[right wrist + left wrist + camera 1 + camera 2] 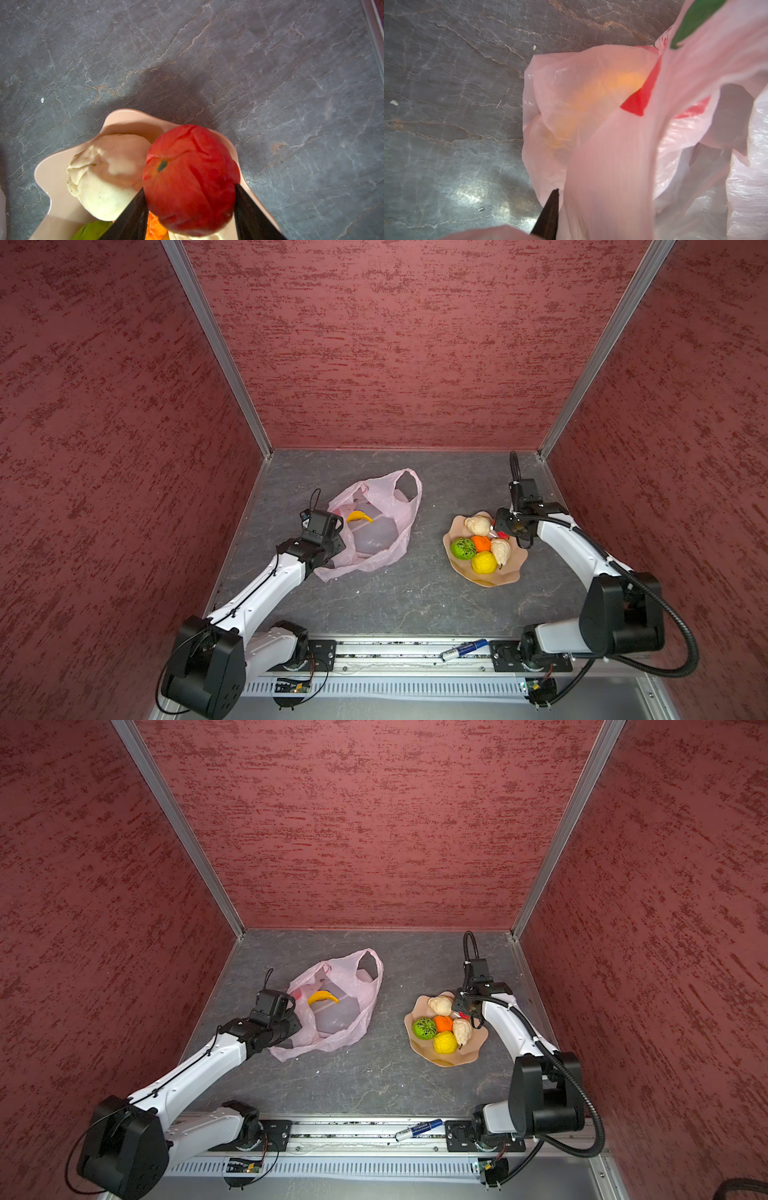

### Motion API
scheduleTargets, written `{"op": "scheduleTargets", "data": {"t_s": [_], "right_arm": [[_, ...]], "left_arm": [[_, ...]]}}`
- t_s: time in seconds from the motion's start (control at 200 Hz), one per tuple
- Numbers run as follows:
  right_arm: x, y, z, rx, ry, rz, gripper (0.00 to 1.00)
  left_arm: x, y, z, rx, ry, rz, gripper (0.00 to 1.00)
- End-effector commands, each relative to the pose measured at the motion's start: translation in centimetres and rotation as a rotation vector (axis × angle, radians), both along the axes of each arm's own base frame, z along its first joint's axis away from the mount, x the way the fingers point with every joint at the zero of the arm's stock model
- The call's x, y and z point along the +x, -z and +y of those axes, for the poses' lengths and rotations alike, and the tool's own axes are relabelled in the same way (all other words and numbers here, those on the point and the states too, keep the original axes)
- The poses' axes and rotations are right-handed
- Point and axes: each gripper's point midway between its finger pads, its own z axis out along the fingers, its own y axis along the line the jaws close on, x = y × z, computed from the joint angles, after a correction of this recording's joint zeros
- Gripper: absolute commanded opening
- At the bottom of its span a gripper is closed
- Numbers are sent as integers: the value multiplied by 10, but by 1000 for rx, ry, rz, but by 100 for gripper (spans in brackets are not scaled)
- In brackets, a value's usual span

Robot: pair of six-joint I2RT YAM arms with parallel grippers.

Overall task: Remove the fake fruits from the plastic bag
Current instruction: 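Lower the red fruit into the beige bowl and open the right gripper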

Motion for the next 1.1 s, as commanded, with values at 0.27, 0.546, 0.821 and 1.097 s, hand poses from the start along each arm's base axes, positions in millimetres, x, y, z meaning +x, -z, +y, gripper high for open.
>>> {"op": "scheduleTargets", "data": {"t_s": [0.27,0.546,0.821,1.097], "right_arm": [[1,-7,2,22,-8,-33,67],[0,-14,5,38,-11,-52,69],[-3,-34,8,53,-15,-96,69],[4,-97,62,81,-154,-245,66]], "left_arm": [[2,-8,2,11,-7,-27,27],[2,-8,3,14,-9,-34,27],[4,-11,2,15,-3,-43,27],[2,-13,4,27,4,-38,23]]}}
